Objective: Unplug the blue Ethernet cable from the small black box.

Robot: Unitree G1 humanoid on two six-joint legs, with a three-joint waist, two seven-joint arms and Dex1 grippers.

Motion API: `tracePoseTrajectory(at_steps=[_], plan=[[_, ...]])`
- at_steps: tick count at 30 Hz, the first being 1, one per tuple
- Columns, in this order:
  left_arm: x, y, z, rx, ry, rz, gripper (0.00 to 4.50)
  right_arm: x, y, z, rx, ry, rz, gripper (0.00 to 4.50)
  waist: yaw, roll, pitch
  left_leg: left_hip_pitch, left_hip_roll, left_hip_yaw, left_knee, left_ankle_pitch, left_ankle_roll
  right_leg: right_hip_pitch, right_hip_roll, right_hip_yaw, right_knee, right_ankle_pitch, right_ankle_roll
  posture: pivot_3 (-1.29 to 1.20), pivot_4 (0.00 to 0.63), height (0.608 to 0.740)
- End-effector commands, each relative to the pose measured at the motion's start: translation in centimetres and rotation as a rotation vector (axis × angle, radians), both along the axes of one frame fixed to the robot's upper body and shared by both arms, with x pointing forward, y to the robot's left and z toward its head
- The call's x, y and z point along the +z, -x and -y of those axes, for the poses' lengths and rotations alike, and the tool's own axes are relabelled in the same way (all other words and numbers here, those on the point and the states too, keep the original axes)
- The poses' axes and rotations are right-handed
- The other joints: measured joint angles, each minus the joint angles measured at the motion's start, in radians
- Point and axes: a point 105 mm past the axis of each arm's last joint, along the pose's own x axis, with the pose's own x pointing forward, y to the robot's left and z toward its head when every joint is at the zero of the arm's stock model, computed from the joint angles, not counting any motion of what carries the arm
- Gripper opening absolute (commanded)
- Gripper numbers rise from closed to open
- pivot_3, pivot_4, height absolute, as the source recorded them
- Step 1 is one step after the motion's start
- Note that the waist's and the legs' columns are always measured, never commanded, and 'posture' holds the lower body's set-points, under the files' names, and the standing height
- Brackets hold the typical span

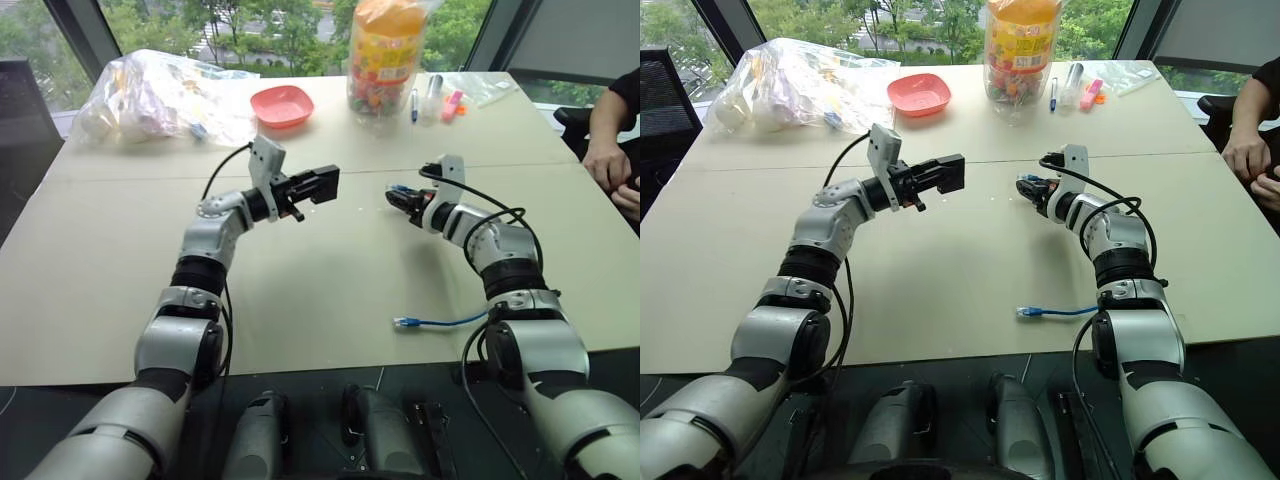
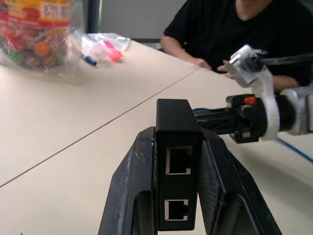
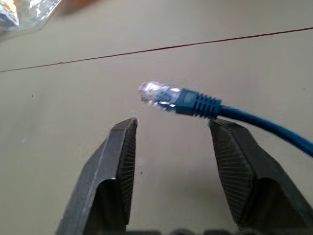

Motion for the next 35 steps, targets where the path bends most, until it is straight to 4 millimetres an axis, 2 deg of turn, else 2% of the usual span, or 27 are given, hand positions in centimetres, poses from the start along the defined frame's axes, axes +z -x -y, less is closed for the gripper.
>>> tracePoseTrajectory(at_steps=[1,2,7,11,13,20,24,26,28,30,32,35], plan=[[1.1,-0.5,0.9,0.025,-0.034,0.1,0.48,2.0,0.4,-1.3,0.094,0.014,0.072,4.08,0.001,0.0,0.0,0.0,0.0,0.0,0.0,0.0,0.0,0.0,0.0,0.0,0.0,0.0,0.0,0.0,0.15,0.74],[0.9,-0.6,1.3,0.029,-0.043,0.108,0.48,1.9,1.1,-1.7,0.134,0.013,0.07,4.46,0.001,0.0,0.0,0.0,0.0,0.0,0.001,0.0,0.0,0.0,0.0,0.0,0.0,0.0,0.0,0.0,0.15,0.74],[-0.6,-0.8,2.4,0.055,-0.087,0.131,0.48,0.5,4.6,-3.0,0.256,0.051,0.066,4.46,0.008,0.0,0.0,-0.002,0.0,-0.003,0.001,0.0,0.0,0.001,-0.002,-0.001,-0.001,0.0,0.001,0.0,0.15,0.74],[-2.2,-0.7,2.9,0.048,-0.131,0.112,0.48,0.5,6.6,-3.3,0.249,0.002,0.09,4.46,0.007,0.0,0.0,-0.002,0.0,-0.004,0.002,0.0,0.0,0.0,-0.002,-0.001,-0.001,0.0,0.001,0.0,0.15,0.74],[-2.4,-0.8,2.8,0.06,-0.122,0.093,1.54,0.6,6.8,-3.1,0.225,-0.012,0.097,4.5,0.004,0.0,0.0,-0.002,0.0,-0.004,0.002,0.0,0.0,0.0,-0.002,-0.001,-0.001,0.001,0.002,0.0,0.15,0.74],[-1.8,-1.1,1.5,0.055,-0.108,0.072,4.23,0.5,7.6,-2.5,0.189,-0.012,0.109,4.5,0.004,0.0,0.0,-0.001,0.001,-0.005,0.002,0.0,0.0,0.0,-0.001,-0.002,-0.001,0.0,0.003,0.0,0.15,0.74],[-0.7,-0.9,0.2,0.029,-0.051,0.056,4.23,0.8,8.4,-2.5,0.219,0.008,0.133,4.5,0.004,0.0,0.0,-0.002,0.001,-0.005,0.002,0.0,0.0,0.0,-0.001,-0.002,-0.001,0.002,0.0,0.0,0.15,0.74],[0.1,0.0,-1.7,-0.01,-0.027,0.035,4.23,1.1,9.5,-2.4,0.259,0.048,0.171,4.5,0.004,0.0,0.0,-0.002,0.001,-0.005,0.002,0.0,0.0,0.0,-0.001,-0.002,-0.001,0.002,0.0,0.0,0.15,0.74],[0.6,1.0,-2.7,-0.036,-0.011,0.012,4.23,1.3,10.3,-2.3,0.281,0.069,0.194,4.5,0.002,0.0,0.0,-0.001,0.002,-0.005,0.002,0.0,0.0,0.0,-0.001,-0.002,-0.001,0.001,0.0,0.0,0.15,0.74],[0.9,3.1,-4.8,-0.057,0.011,-0.034,4.23,2.2,11.2,-2.0,0.272,0.093,0.267,4.5,0.0,0.0,0.0,-0.001,0.002,-0.005,0.002,0.0,0.0,0.0,-0.001,-0.002,-0.001,0.001,0.0,0.0,0.15,0.74],[0.5,5.8,-6.7,-0.06,-0.002,-0.095,4.23,3.0,11.8,-1.7,0.233,0.144,0.348,4.5,-0.005,0.0,0.0,-0.001,0.003,-0.005,0.002,0.0,0.0,0.0,-0.001,-0.001,-0.001,0.001,0.0,0.0,0.15,0.74],[0.0,8.1,-8.3,0.006,-0.002,-0.157,4.23,2.4,12.8,-2.0,0.251,0.188,0.354,4.5,0.0,0.0,0.0,0.0,0.004,-0.005,0.001,0.0,0.0,0.001,0.0,-0.001,-0.001,-0.001,0.003,0.0,0.15,0.74]])
